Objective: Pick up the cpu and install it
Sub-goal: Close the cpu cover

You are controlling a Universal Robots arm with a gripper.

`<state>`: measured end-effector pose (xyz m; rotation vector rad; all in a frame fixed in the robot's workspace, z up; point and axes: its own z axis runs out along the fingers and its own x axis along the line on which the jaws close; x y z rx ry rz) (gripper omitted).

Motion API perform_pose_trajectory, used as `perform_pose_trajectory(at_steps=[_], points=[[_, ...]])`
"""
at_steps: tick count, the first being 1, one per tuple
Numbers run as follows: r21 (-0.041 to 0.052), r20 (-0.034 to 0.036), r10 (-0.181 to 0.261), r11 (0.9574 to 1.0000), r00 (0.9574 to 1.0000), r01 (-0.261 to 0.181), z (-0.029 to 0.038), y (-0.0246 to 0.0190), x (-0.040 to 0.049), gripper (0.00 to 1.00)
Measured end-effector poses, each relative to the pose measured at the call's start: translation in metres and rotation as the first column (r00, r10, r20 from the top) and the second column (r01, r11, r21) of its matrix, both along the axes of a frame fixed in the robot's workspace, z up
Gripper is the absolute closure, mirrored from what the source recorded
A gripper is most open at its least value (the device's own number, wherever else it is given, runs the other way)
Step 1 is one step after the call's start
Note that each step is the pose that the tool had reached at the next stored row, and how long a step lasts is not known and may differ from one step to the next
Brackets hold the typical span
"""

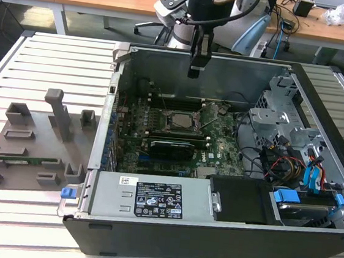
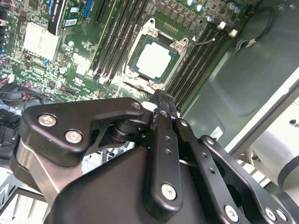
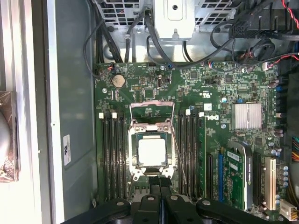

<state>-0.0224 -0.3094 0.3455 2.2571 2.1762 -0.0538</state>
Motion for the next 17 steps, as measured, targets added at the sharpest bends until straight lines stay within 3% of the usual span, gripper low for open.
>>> perform_pose_trajectory(at_steps=[14, 17], points=[[0.0001, -0.0001, 0.0, 1.0, 1.0, 0.0, -0.0001, 0.0001, 0.0253, 0.89], [0.0002, -0.0002, 0.0, 1.0, 1.0, 0.0, -0.0002, 0.0001, 0.0365, 0.89]])
